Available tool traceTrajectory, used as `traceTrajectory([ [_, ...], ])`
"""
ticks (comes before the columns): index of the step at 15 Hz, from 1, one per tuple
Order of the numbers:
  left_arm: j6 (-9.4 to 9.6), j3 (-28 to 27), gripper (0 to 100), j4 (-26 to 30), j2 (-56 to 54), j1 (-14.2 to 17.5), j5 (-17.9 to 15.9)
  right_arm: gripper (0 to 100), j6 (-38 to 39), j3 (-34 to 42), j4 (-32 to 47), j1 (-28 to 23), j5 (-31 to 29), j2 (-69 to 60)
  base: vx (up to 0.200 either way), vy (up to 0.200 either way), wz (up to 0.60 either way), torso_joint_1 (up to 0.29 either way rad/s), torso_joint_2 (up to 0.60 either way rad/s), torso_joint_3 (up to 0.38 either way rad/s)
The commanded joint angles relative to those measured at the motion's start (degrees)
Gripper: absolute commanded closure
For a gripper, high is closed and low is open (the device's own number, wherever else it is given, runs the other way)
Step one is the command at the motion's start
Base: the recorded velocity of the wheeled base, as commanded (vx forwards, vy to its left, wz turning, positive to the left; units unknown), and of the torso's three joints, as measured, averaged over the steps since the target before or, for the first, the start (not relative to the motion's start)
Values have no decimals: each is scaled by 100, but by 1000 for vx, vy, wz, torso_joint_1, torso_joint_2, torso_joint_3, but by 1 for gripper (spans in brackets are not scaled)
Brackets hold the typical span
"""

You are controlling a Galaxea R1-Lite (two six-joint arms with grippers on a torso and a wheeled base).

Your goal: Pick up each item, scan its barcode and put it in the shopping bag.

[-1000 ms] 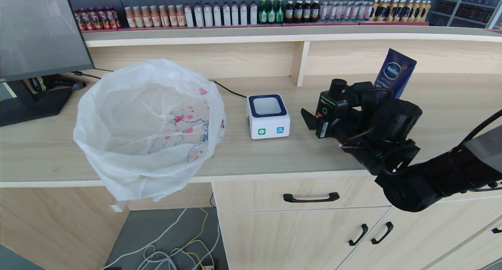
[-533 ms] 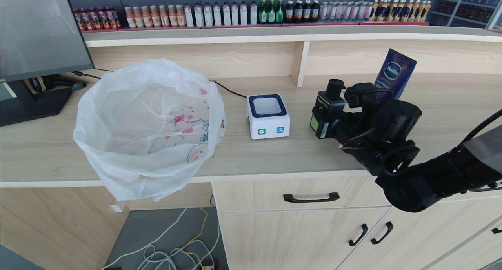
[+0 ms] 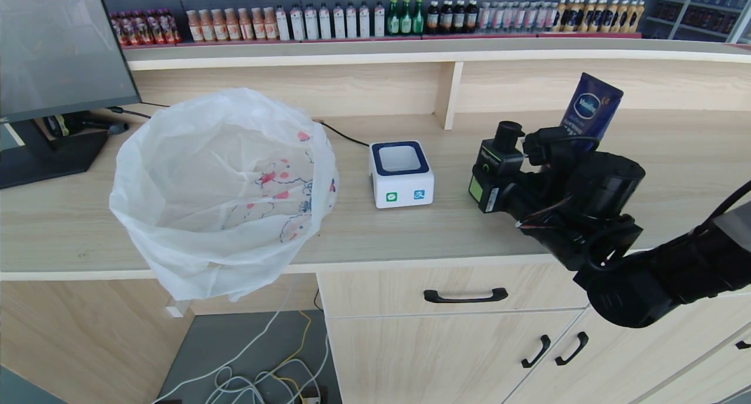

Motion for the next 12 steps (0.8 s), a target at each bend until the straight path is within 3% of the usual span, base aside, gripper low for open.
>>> traceTrajectory([
  [1, 0, 0, 0, 0, -2, 1, 0, 100, -6, 74, -72, 52, -8, -247, 0, 0, 0, 0, 0, 0],
  [6, 0, 0, 0, 0, -2, 1, 0, 100, 11, 487, 33, 553, -131, -1038, 0, 0, 0, 0, 0, 0],
  [8, 0, 0, 0, 0, -2, 1, 0, 100, 11, 971, 139, 1010, -122, -1706, 0, 0, 0, 0, 0, 0],
  [12, 0, 0, 0, 0, -2, 1, 0, 100, 11, 2104, 121, 1274, -131, -2664, 0, 0, 0, 0, 0, 0],
])
